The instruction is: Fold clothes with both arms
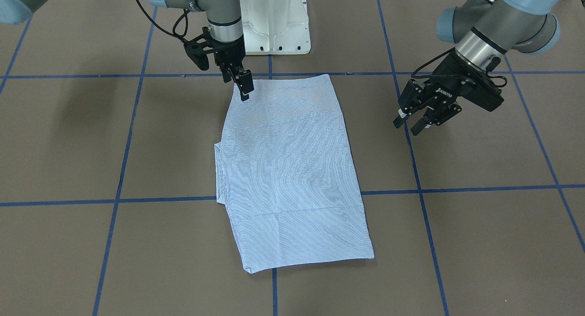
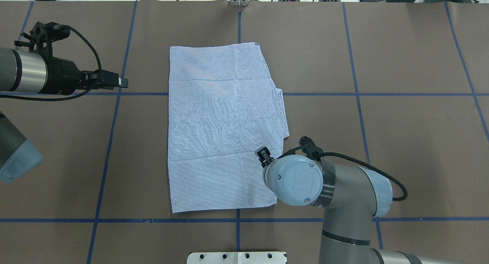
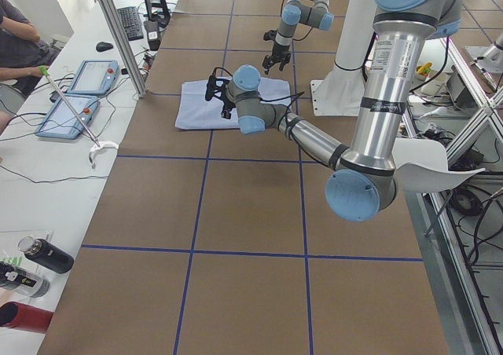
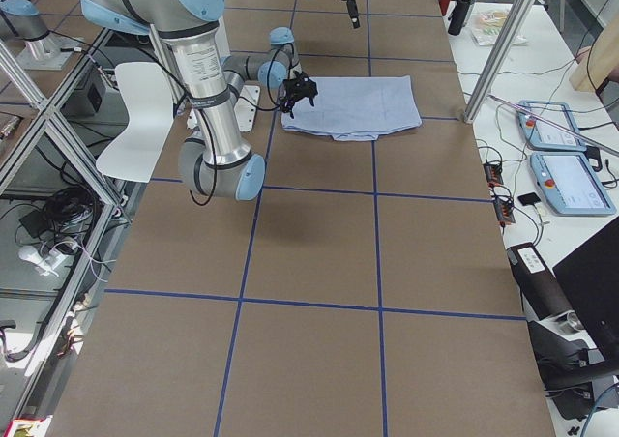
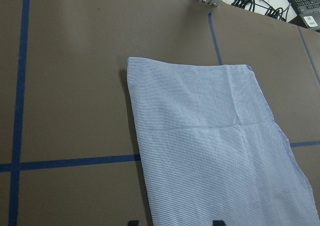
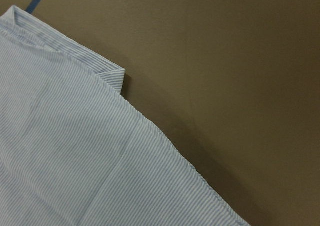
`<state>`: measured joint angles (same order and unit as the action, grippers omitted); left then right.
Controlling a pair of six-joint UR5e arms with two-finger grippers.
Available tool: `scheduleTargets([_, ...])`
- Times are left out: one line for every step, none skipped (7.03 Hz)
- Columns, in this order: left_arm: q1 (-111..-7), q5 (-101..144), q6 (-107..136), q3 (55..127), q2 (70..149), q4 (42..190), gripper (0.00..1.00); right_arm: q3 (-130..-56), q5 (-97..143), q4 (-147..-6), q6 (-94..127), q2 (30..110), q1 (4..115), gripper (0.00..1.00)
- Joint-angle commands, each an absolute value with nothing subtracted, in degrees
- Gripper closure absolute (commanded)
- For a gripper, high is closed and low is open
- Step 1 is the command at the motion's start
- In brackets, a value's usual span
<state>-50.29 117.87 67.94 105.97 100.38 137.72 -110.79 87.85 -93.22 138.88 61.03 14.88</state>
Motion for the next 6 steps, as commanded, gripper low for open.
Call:
scheduleTargets([-50.36,117.86,67.94,106.08,100.37,137.72,0.42,-109.18,86.66,-91.23,143.08,61.88,13.02,0.02])
scheduleTargets([-50.36,117.77,67.94,106.08,100.28,137.72,0.42,-108.81,86.66,-91.23,143.00,61.96,12.40,0.02])
scheduleTargets([-50.36,117.77,67.94,106.08,100.37,137.72,0.42,-107.59,86.66,-91.14,143.00,61.88,12.04,0.02])
scheduleTargets([-50.36,117.77,67.94,106.08,100.37,137.72,0.42,-107.06,86.75,-91.14,143.00,61.79,11.87,0.02])
scheduleTargets([-50.36,117.77,67.94,106.17,100.37,137.72,0.42,-106.96,86.75,-91.14,142.91,61.70,11.78,0.02])
scheduleTargets([-50.36,117.69,68.03,106.69,100.28,137.72,0.42,-106.79,86.66,-90.97,142.91,61.61,11.60,0.02])
